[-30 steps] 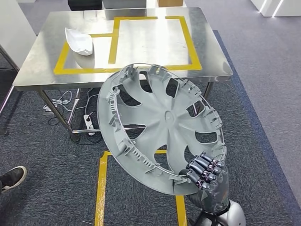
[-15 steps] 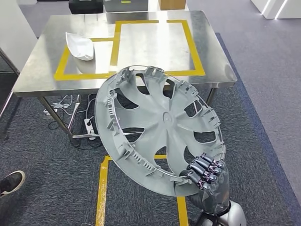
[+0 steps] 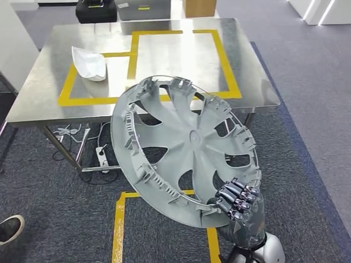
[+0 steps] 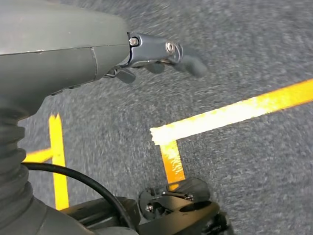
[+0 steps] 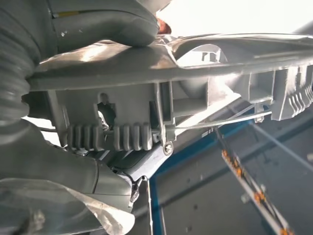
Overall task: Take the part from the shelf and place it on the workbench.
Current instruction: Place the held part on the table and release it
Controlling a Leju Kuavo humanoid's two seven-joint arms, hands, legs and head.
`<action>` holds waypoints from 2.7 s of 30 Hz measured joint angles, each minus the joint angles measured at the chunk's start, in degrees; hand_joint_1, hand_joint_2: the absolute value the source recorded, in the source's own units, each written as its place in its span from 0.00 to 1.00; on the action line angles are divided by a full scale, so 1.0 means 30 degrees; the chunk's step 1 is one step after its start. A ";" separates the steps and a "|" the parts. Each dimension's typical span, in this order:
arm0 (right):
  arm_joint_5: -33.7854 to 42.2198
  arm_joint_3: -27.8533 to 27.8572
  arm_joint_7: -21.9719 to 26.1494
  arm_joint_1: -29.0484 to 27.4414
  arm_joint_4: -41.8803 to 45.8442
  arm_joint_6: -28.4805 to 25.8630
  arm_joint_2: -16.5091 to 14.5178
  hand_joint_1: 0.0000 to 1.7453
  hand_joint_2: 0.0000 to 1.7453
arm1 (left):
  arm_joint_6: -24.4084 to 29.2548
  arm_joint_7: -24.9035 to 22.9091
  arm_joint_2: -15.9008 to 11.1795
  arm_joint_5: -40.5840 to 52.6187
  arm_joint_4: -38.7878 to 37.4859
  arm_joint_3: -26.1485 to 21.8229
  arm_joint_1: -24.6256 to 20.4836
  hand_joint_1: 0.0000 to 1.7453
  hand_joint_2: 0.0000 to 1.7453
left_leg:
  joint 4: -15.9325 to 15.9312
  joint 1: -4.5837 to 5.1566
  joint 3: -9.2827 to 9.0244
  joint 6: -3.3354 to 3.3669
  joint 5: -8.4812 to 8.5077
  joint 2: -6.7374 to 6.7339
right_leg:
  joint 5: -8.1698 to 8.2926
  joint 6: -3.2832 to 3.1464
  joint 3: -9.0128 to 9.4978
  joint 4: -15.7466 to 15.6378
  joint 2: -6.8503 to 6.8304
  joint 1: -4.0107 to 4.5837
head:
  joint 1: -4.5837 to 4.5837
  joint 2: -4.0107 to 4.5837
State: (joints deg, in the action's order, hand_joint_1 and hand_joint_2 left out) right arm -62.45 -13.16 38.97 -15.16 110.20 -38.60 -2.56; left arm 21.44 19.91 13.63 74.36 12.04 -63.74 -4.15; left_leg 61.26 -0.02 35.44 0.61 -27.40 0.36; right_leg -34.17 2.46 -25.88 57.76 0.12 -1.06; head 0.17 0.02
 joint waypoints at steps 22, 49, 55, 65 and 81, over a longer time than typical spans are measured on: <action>-0.1846 -0.0998 0.0082 0.3740 -0.1380 0.0002 0.0266 1.00 1.00 | -0.0159 -0.0064 -0.0018 0.0953 0.0000 0.0581 -0.0201 0.00 1.00 | 0.3973 -0.0154 -0.0274 -0.0409 -0.3461 0.0058 | 0.1719 -0.0747 -0.2213 0.0427 -0.0035 0.0068 | 0.0062 -0.0007; -0.5776 -0.4419 -0.7781 1.6508 -1.4688 0.0007 0.0486 1.00 1.00 | -0.0771 -0.0587 0.0073 0.1799 -0.0084 0.1776 -0.0309 0.00 1.00 | -0.0530 0.0141 -0.2143 0.0438 -0.1653 0.0356 | 0.3610 -0.0721 -0.4847 0.0667 0.0179 0.0666 | 0.0069 -0.0007; -0.5769 -0.4563 -0.8588 1.7932 -1.7306 0.0000 0.0269 1.00 1.00 | -0.0860 -0.0485 -0.0027 0.1634 -0.0087 0.1783 -0.0392 0.00 1.00 | 0.3362 -0.0023 0.0436 -0.0269 -0.2107 0.0156 | 0.3376 -0.0894 -0.3838 0.0045 0.0044 0.0298 | -0.0024 -0.0007; -0.6326 -0.3312 -1.2840 2.1994 -2.4994 0.0011 0.0410 1.00 1.00 | -0.0882 -0.0468 -0.0288 0.1872 -0.0087 0.2045 -0.0527 0.00 1.00 | -0.0449 -0.0164 0.0612 -0.0064 0.0633 0.0143 | 0.2477 -0.0098 -0.3136 0.0225 0.0079 0.0123 | 0.0000 -0.0007; -0.8750 -0.3415 -1.5386 2.3316 -2.9503 0.2294 0.1890 1.00 1.00 | -0.1498 -0.0195 -0.0352 0.0999 -0.0087 0.2147 -0.0745 0.00 1.00 | -0.0519 -0.0013 0.0245 0.0077 0.0281 0.0122 | 0.2899 -0.0247 -0.3703 0.0247 -0.0059 0.0246 | 0.0144 -0.0007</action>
State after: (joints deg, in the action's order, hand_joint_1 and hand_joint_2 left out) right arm -88.70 -23.40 -7.19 54.79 21.69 -31.72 3.11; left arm 16.94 19.33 12.57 77.36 11.78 -57.30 -6.38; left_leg 59.71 -0.06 36.18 0.84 -26.55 0.73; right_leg -25.48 1.71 -36.99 58.50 -0.05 -0.33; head 0.61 0.00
